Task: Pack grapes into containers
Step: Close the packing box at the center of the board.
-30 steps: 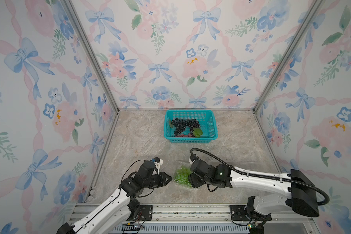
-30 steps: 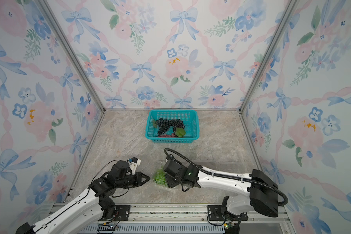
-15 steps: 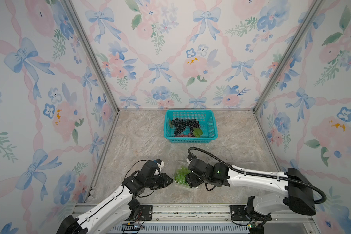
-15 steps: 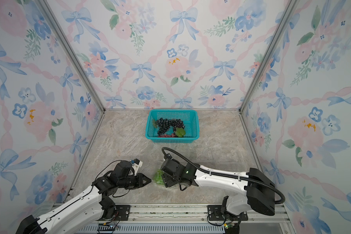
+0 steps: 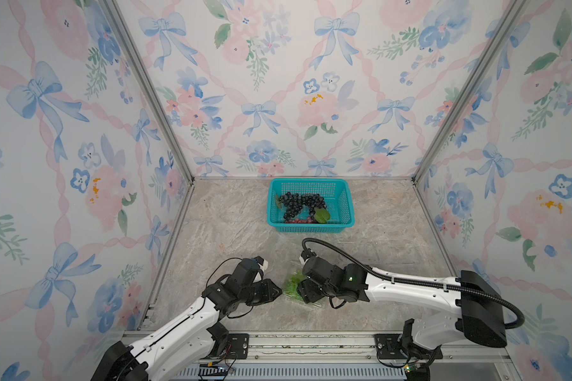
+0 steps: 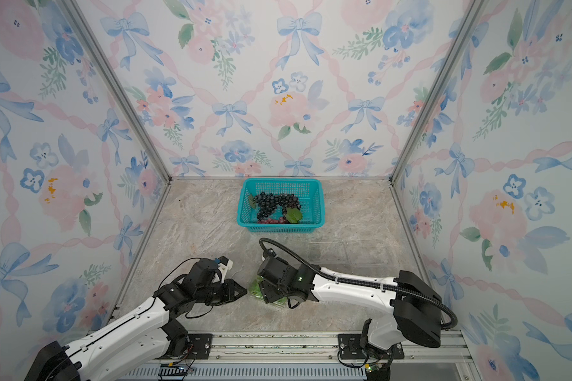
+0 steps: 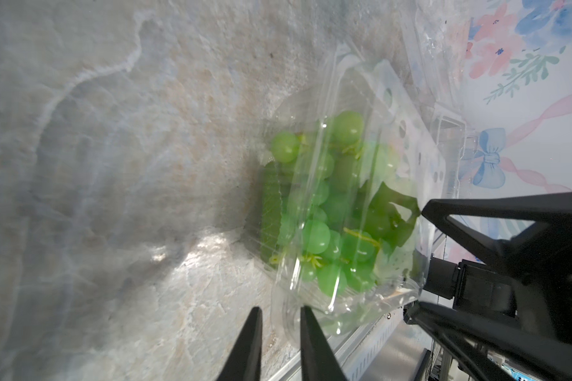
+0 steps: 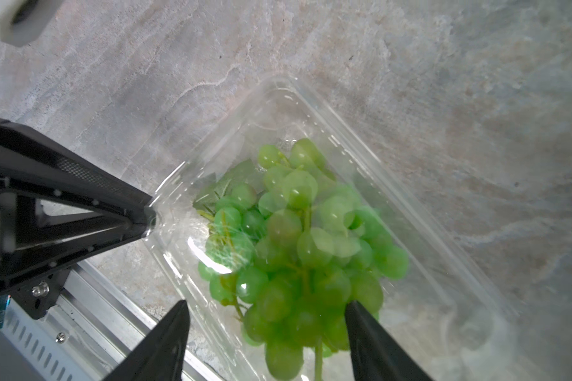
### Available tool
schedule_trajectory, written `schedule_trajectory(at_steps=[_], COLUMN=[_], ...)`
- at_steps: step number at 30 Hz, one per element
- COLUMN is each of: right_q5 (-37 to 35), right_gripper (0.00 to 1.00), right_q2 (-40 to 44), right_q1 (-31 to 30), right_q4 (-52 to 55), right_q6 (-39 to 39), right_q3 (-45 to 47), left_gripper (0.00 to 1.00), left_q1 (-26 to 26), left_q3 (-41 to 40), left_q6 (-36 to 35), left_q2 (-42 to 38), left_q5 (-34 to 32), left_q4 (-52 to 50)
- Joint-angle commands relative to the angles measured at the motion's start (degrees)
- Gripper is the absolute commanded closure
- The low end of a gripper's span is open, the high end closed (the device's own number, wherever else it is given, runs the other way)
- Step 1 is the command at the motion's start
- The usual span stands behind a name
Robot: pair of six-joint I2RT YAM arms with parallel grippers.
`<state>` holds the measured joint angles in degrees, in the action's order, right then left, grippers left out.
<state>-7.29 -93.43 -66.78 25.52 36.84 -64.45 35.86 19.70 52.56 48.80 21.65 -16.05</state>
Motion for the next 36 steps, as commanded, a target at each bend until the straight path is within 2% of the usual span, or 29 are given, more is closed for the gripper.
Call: schedule_trajectory(at_steps=[1,8,17,22,36], right_q5=[2.17,3.02,4.72,4.64,4.91], right_gripper=[0.27,0.28,0.28,0.28,0.28], right_q2=[-2.8,-2.11,-1.75,-0.94,-0.5], right_q1=[0.31,0.85,1.84,2.19,2.46], right_q4=[-0.55,-3.13,-5.58,-5.63,-6.77], right_q6=[-0.12,0.51,1.35,1.48,2.27], right_q3=[-0.35,1.13,2.57,3.32,4.2], left_gripper=[0.78,0.8,0.83,0.84,0.85], left_q1=[0.18,0.23,0.2,0.18,0.27], left_q3=[1.13,0.63,1.98,2.8,0.85], left_q6=[-1.45,0.87,0.67,0.42,-0.59], left_q2=[1.43,0.89,6.94,6.78,8.94], left_q5=[-1.85,-2.65,-2.88,-3.92,-0.2], left_q4=[0.01,2.87,9.24,9.96,11.8])
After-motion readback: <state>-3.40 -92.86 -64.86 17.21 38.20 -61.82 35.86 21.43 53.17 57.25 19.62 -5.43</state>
